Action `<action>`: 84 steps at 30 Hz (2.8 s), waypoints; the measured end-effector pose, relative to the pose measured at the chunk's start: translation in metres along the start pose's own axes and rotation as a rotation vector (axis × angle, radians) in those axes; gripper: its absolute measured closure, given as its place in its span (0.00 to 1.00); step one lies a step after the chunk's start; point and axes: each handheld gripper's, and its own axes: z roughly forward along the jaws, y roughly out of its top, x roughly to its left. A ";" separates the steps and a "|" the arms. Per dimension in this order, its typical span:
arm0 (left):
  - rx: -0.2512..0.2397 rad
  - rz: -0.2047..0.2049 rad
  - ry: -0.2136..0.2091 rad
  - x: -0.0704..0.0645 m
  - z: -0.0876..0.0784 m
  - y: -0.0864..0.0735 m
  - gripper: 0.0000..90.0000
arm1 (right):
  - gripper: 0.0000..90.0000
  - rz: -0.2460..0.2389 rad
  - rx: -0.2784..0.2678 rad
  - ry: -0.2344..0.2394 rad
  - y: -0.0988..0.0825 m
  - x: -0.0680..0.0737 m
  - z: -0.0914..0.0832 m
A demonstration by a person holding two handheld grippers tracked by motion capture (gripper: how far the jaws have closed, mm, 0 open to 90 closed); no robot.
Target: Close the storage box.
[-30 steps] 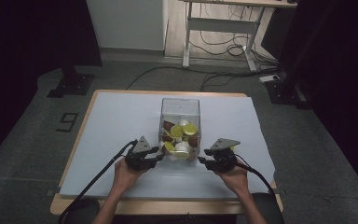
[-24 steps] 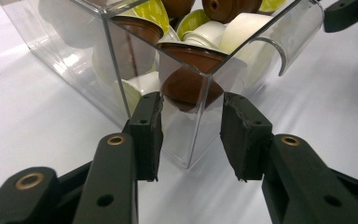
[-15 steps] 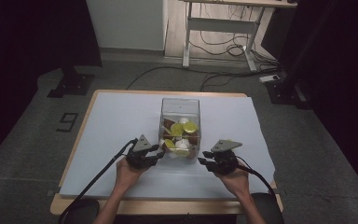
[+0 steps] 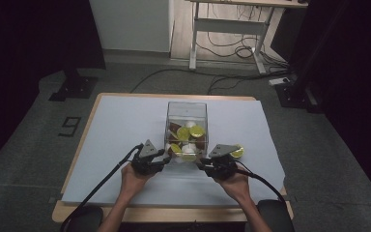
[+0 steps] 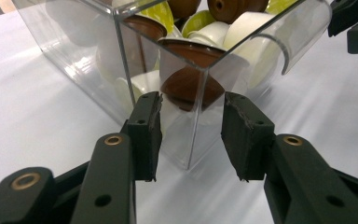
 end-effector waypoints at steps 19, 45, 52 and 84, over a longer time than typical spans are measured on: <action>0.032 0.001 -0.020 0.001 -0.005 -0.008 0.57 | 0.89 -0.035 -0.023 -0.003 0.012 0.005 0.013; 0.199 -0.047 -0.035 0.009 0.008 -0.033 0.04 | 0.89 -0.018 -0.020 -0.064 0.018 0.001 0.024; 0.248 -0.037 -0.022 0.008 0.012 -0.037 0.00 | 0.89 -0.021 -0.019 -0.080 0.020 -0.002 0.027; 0.263 -0.009 0.001 0.005 0.014 -0.039 0.00 | 0.89 0.015 -0.040 -0.142 0.028 -0.021 0.042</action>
